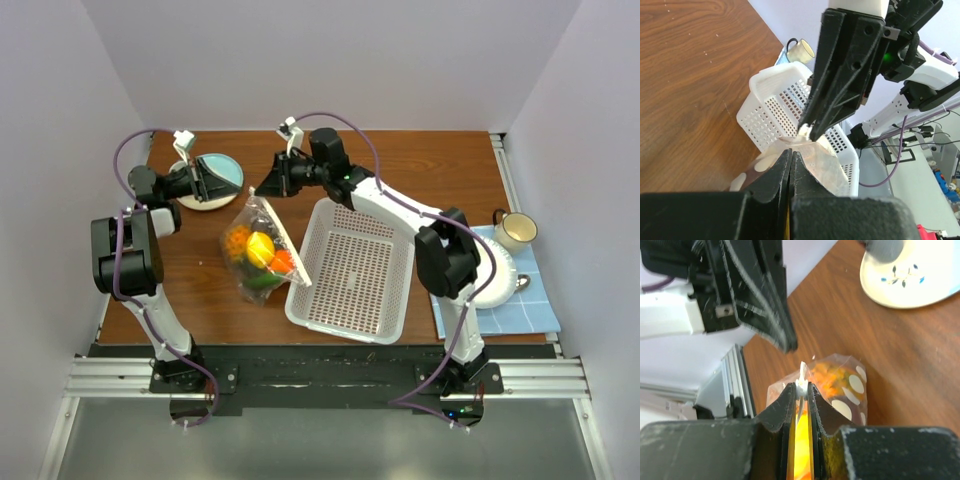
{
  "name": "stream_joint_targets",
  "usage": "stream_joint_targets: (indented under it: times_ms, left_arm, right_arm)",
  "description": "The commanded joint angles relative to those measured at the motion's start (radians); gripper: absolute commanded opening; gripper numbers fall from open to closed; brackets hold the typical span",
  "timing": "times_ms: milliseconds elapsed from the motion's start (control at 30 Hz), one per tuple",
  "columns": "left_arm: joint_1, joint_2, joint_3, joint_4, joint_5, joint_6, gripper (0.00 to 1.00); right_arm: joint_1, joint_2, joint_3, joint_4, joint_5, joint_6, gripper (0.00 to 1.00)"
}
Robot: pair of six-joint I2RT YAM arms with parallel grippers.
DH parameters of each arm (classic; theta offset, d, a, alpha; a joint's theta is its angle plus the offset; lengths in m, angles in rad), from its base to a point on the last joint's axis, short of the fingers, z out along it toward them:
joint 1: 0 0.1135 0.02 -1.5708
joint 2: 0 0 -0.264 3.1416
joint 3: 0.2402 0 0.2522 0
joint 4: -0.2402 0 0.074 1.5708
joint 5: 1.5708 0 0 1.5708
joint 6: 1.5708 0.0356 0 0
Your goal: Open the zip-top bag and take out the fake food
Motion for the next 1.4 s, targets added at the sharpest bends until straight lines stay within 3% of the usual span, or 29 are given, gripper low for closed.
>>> stream_joint_targets:
  times_ms: [0, 133, 167, 267, 367, 533, 800, 900, 1033, 1367]
  left_arm:
    - [0.008, 0.005, 0.04, 0.594, 0.205, 0.005, 0.0]
    - [0.004, 0.004, 0.045, 0.595, 0.205, -0.009, 0.0]
    - [0.002, 0.001, 0.048, 0.594, 0.205, -0.018, 0.16]
    - [-0.016, -0.018, 0.06, 0.594, 0.203, -0.027, 0.49]
    - [-0.038, -0.015, 0.082, 0.594, 0.203, -0.066, 0.68]
    - [-0.073, 0.013, 0.094, 0.595, 0.203, -0.081, 0.72]
    - [-0.084, 0.018, 0.044, 0.592, 0.205, -0.035, 0.67]
    - [-0.079, 0.025, 0.022, 0.592, 0.205, -0.028, 0.56]
    - [-0.068, 0.024, 0.019, 0.591, 0.205, -0.028, 0.26]
    - [-0.059, 0.028, 0.063, 0.592, 0.205, -0.051, 0.0]
  right_arm:
    - [0.004, -0.111, -0.074, 0.023, 0.004, -0.019, 0.0]
    - [0.004, -0.108, -0.089, 0.04, 0.009, -0.006, 0.0]
    - [0.004, -0.1, -0.08, 0.042, 0.006, -0.001, 0.0]
    - [0.004, -0.071, -0.036, 0.065, -0.017, 0.034, 0.0]
    - [0.004, -0.044, 0.021, 0.053, -0.025, 0.039, 0.0]
    - [0.004, 0.009, 0.151, 0.028, -0.043, 0.054, 0.0]
    - [0.001, 0.067, 0.262, 0.007, -0.06, 0.073, 0.0]
    - [0.0, 0.073, 0.259, 0.016, -0.066, 0.083, 0.0]
    - [-0.007, 0.073, 0.245, 0.016, -0.066, 0.08, 0.0]
    - [-0.013, 0.047, 0.192, 0.01, -0.066, 0.064, 0.0]
